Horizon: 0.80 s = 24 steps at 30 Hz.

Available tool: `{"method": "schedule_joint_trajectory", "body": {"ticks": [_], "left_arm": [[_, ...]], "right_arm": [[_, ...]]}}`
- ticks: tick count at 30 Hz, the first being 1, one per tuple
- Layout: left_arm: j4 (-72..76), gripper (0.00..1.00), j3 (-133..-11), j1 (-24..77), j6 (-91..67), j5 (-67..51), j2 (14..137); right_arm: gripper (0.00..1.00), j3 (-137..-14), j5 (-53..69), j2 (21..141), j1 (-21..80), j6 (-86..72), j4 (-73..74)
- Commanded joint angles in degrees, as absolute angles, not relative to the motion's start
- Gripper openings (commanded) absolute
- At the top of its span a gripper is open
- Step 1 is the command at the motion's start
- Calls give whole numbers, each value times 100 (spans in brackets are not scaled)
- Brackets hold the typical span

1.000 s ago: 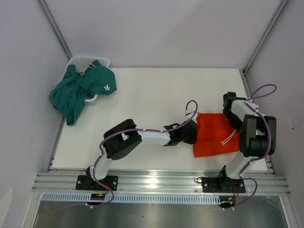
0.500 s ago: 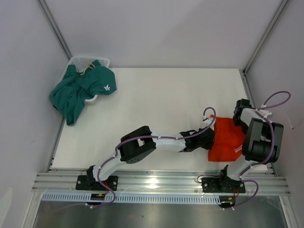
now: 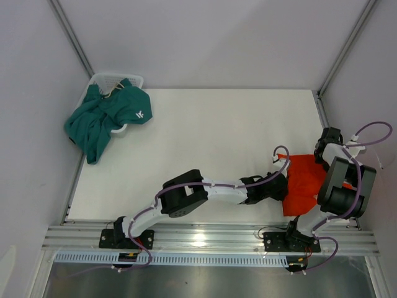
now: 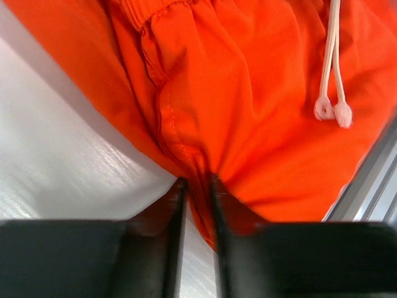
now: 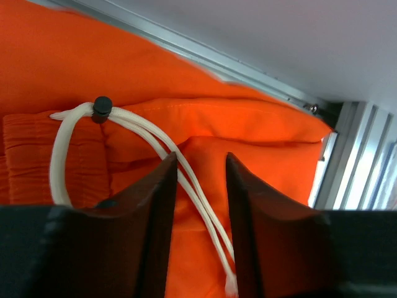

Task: Fold and stack the shorts
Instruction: Neatly place the folded shorts to the corner

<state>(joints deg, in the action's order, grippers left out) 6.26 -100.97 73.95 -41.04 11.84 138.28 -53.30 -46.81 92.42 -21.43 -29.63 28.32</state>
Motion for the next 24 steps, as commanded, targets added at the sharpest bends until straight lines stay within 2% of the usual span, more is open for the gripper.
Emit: {"method": "schedule_joint_trajectory", "body": {"ticks": [1,2,4,5,6,7,9,10,12,13,14,15,16,17,24], "left_arm": [[914,34,-10187,7488,-4034,1222,13667],[888,36,-10204,7488,-4043,1239,13623],[853,44,-10178,7488,-4078,1274,13579],[870,48,-10152,7488,-4087,1309,13518],[896,52,-10038,7488,-4096,1336,13474],[905,62,-9994,7488,-4113,1362,13430],[905,71,-9801,7479,-4131,1450,13238],[949,80,-9730,7471,-4148,1476,13141],[1002,87,-9407,7401,-4148,1450,12930],[1037,94,-9309,7374,-4140,1424,12676],[1037,95,-9038,7287,-4131,1398,12543],[1046,96,-8905,7243,-4122,1389,12385],[1116,99,-8764,7207,-4079,1415,12027],[1151,99,-8380,7146,-4043,1441,11841],[915,99,-7287,6724,-3779,1600,10232]], "right_arm": [[41,-5721,-4719,9299,-2118,-3023,2926],[53,-5835,-4824,9281,-2109,-3102,3005],[56,-5923,-4895,9177,-2066,-3041,3120],[61,-5993,-4922,9115,-2057,-2937,3120],[61,-6038,-4913,9036,-2048,-2875,3138],[61,-6055,-4870,8957,-2048,-2796,3112],[61,-5951,-4370,8597,-2057,-2550,2919],[62,-5898,-4185,8456,-2048,-2462,2840],[63,-5801,-3553,8052,-2013,-2251,2682],[63,-5792,-3385,7929,-1952,-2198,2646],[82,-5792,-2992,7710,-1925,-2136,2593],[83,-5827,-2779,7595,-1907,-2092,2593],[94,-5836,-2612,7498,-1855,-1970,2575],[99,-5853,-2410,7393,-1811,-1951,2549],[100,-6091,-916,6637,-1328,-1960,2567]]}}
